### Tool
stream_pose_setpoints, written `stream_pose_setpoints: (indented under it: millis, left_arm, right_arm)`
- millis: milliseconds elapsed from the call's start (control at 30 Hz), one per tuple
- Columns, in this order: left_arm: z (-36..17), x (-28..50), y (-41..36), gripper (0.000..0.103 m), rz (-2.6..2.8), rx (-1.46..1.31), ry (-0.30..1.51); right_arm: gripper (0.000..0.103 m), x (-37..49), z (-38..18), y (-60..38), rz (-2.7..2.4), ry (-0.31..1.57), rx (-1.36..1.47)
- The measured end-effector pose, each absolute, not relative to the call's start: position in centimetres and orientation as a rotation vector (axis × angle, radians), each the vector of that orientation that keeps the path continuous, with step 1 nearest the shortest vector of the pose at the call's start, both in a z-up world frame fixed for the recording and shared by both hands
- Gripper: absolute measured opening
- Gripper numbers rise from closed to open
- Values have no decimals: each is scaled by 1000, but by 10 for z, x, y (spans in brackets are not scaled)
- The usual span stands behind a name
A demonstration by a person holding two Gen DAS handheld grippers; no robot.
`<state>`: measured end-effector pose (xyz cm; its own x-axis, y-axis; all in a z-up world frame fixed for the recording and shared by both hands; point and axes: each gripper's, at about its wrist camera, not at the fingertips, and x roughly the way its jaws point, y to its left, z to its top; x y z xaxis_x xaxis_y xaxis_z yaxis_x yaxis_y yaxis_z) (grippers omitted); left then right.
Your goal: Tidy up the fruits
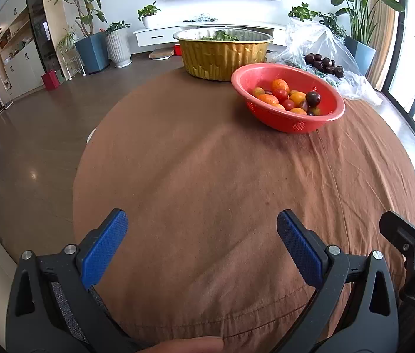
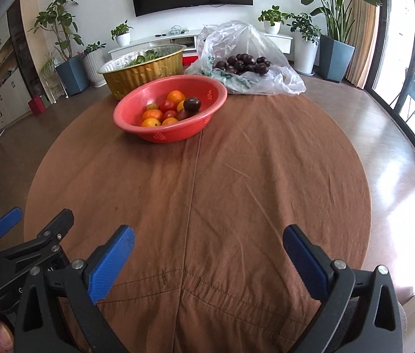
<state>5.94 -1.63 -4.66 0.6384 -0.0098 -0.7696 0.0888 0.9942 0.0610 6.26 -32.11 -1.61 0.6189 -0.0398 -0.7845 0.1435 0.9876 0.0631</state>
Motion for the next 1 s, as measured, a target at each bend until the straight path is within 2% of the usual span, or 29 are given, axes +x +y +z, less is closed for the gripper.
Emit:
stream_pose_setpoints:
  millis: [1000]
  left_arm:
    - [-55, 62, -23, 103, -75, 108, 898]
  right_arm:
    - [103, 65, -20, -322, -111, 915, 125]
